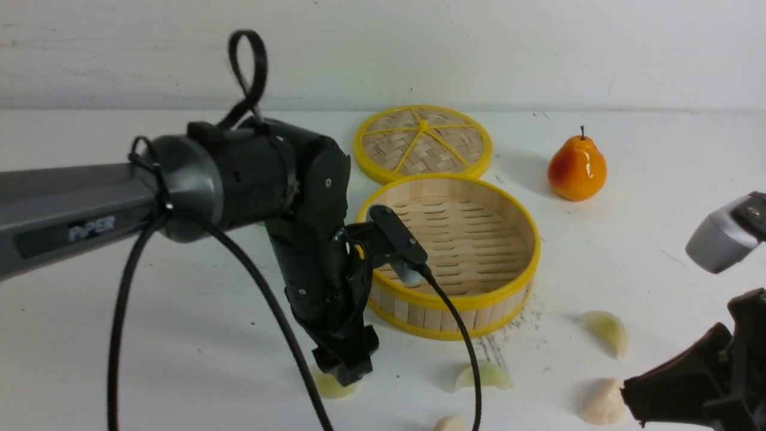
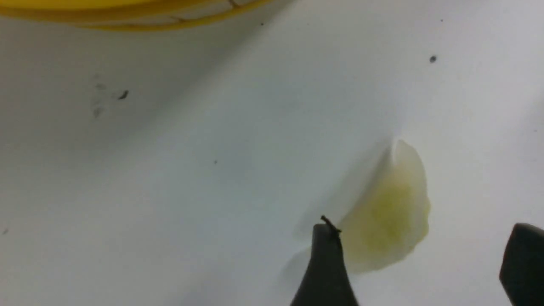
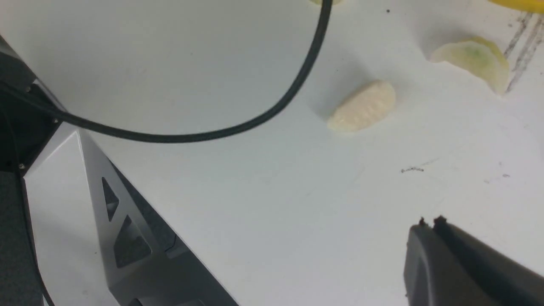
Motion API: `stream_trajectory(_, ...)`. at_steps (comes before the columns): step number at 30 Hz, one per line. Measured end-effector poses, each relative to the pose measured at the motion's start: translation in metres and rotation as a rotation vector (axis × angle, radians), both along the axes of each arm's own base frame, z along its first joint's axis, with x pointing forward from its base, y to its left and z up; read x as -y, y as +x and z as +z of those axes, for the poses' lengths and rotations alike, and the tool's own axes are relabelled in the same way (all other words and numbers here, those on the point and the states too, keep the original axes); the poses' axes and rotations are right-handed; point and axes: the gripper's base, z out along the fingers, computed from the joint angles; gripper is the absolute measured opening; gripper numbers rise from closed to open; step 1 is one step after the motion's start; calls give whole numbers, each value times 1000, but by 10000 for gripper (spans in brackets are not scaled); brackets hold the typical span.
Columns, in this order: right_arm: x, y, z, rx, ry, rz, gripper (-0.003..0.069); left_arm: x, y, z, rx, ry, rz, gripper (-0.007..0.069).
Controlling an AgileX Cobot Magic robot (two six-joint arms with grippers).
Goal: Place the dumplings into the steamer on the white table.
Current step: 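Reach for and grasp a dumpling on the table with the left gripper, then place the dumpling into the bamboo steamer basket with the left gripper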
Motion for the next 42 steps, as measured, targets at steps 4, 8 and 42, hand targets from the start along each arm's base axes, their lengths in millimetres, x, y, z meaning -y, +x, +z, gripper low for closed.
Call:
stream_trajectory(4,0,0,-1,-2,-2,-3,0,4,5,-31,-55,40,-17,480)
stream_trajectory(8,1,0,-3,2,-17,-3,1,5,8,-41,-73,55,-10,393)
stream_trajectory(42,7,-39,23,107,7,1,20,87,119,36,137,-579,724,202)
